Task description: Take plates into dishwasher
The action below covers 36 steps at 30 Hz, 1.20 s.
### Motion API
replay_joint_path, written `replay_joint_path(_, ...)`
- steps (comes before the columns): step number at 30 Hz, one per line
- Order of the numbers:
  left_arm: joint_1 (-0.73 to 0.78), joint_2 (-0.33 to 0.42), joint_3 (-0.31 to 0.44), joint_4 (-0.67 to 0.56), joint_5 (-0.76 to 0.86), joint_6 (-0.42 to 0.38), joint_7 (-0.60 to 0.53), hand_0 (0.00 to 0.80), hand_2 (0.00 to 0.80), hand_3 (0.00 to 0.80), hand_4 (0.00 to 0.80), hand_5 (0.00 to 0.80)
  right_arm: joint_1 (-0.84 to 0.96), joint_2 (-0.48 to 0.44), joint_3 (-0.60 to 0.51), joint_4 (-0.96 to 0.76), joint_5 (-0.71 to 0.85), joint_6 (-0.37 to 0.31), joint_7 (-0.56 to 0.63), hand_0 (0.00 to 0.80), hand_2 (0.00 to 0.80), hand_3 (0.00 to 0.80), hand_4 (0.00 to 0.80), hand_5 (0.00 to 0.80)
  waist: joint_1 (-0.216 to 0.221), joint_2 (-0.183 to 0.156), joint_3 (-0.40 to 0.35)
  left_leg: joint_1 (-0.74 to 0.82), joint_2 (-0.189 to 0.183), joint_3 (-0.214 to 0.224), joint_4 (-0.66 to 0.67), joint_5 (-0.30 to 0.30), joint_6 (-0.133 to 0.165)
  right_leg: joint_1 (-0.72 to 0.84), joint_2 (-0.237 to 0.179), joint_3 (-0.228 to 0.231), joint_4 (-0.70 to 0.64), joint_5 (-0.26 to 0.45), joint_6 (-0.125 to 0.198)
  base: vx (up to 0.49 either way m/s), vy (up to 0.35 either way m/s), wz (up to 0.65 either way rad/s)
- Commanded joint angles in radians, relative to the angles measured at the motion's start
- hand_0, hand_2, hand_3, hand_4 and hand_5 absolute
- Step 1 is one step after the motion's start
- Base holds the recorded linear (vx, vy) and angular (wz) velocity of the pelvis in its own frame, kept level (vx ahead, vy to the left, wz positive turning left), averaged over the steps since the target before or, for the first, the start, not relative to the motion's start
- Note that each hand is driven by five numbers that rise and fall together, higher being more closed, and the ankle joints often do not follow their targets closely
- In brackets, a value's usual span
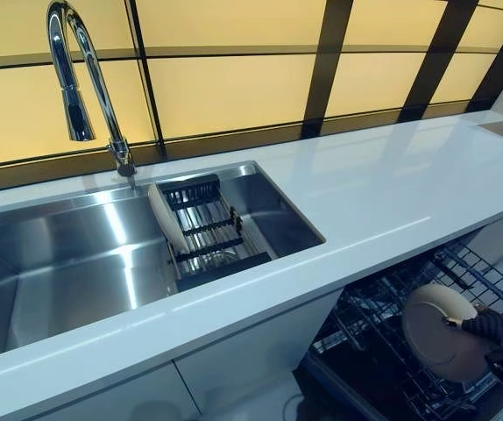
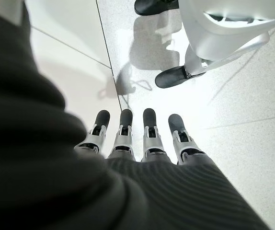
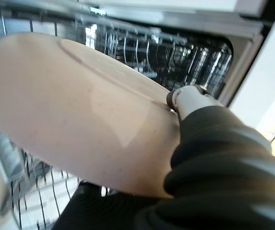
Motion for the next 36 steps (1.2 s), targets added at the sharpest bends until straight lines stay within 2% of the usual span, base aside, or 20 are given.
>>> replay_joint_path(1,-0.034,0.014,0.001,0.001,0.047,0.006,0.013,0.000,0.000,0.000,0.000,0.000,-0.125,0.020,-0.011,-0.028,-0.079,-0.073,-0.049,0.800,0.800,0.800,0.800,0.800,0.036,0.011,0.037,-0.006,-0.029,-0.021,0.005,-0.079,0.069,0.037,0.027,-0.073,0.003,-0.057,0.054,-0.043,-0.048,0.03)
replay_joint_path(9,-0.048,0.019,-0.023,-0.036,0.037,0.023,0.015,0.000,0.000,0.000,0.000,0.000,-0.189,0.040,0.073,0.033,-0.155,-0.079,-0.090,0.800,0.800,0.800,0.800,0.800,0.052,0.047,0.065,-0.031,-0.036,-0.049,0.005,-0.067,0.063,0.022,0.019,-0.088,0.004,-0.058,0.047,-0.052,-0.042,0.06)
replay_joint_path(22,-0.091,0.022,-0.058,-0.066,-0.004,0.026,0.016,0.000,0.000,0.000,0.000,0.000,-0.328,0.048,0.189,0.173,-0.177,-0.066,-0.139,0.800,0.800,0.800,0.800,0.800,0.074,0.089,0.106,-0.076,-0.046,-0.078,0.005,-0.038,0.054,-0.009,0.002,-0.119,0.006,-0.056,0.029,-0.063,-0.011,0.05)
replay_joint_path(36,-0.109,0.017,-0.061,-0.073,-0.007,0.029,0.020,0.000,0.000,0.000,0.000,0.000,-0.323,0.055,0.209,0.205,-0.218,-0.048,-0.126,0.800,0.800,0.800,0.800,0.800,0.073,0.081,0.113,-0.078,-0.048,-0.081,0.005,-0.038,0.053,-0.009,0.000,-0.120,0.003,-0.054,0.029,-0.006,0.004,0.01)
